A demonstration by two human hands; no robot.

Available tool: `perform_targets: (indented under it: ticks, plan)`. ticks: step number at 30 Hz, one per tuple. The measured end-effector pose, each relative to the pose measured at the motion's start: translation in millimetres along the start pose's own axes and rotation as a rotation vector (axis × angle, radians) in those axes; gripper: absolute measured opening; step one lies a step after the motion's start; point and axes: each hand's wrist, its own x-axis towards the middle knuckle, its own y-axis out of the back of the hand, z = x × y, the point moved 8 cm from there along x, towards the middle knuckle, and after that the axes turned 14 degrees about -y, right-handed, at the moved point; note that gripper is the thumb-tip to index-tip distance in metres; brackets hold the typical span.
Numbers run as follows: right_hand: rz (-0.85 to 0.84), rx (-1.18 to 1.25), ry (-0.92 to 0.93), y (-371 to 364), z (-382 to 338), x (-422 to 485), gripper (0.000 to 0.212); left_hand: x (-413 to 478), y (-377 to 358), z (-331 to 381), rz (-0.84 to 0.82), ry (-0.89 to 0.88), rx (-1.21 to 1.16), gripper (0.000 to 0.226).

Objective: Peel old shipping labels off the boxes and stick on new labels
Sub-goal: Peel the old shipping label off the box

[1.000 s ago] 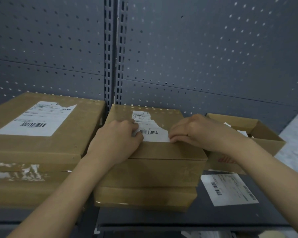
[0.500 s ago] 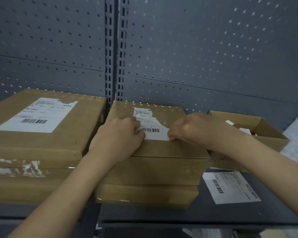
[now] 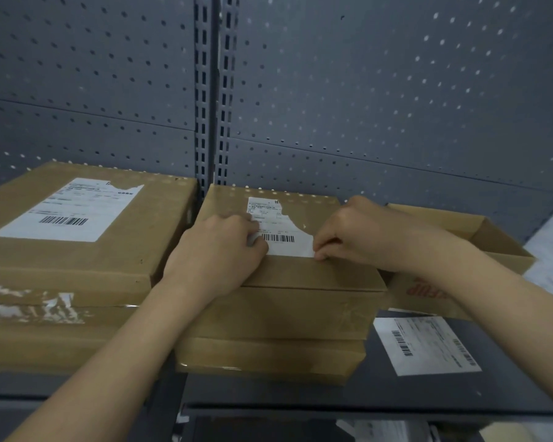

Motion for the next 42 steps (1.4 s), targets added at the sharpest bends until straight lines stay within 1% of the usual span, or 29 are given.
perform_targets:
  ticks: [3,7,9,11,13,14,16,17,19,23,26,31,38,42]
  plan:
    - [-0.015,-0.058,-0.035,-1,-3,6,0.015,0,-1,-1,-0.003,0.003,0.001,0.037]
    - [0.019,-0.108,-0.062,-3,-5,10,0.010,0,-3,-2,-0.005,0.015,0.017,0.035]
    - [0.033,-0.145,-0.063,-2,-9,9,0.011,0,-3,-2,-0.007,0.009,0.015,0.035]
    - [0.046,-0.168,-0.067,-2,-9,9,0.017,0,-3,-3,-0.003,0.011,0.012,0.035]
    - [0.057,-0.142,-0.081,0,-9,9,0.032,0,-4,-4,-0.002,0.015,0.008,0.034]
    - [0.048,-0.102,-0.092,2,-7,10,0.032,0,-4,-5,-0.002,0.016,0.006,0.034]
    - [0.004,0.000,-0.130,5,-1,11,0.011,0,-4,-5,-0.001,0.019,0.004,0.035]
    - [-0.023,0.020,-0.147,6,1,10,0.008,1,-4,-5,0.001,0.017,0.005,0.035]
    - [-0.054,0.018,-0.153,5,1,9,0.011,1,-4,-5,0.006,0.013,0.010,0.035]
    - [-0.069,-0.028,-0.167,3,-4,13,0.008,1,-6,-7,0.006,0.011,0.010,0.036]
    - [-0.059,-0.098,-0.176,1,-5,16,0.008,1,-7,-8,0.004,0.006,0.008,0.036]
    - [-0.039,-0.143,-0.140,-3,-8,14,0.007,1,-7,-7,0.003,0.002,0.010,0.035]
    - [-0.037,-0.221,-0.097,-6,-13,8,0.014,1,-8,-7,-0.001,-0.006,0.018,0.037]
    - [0.010,-0.251,-0.076,-2,-17,1,0.027,0,-6,-6,-0.008,0.008,-0.003,0.036]
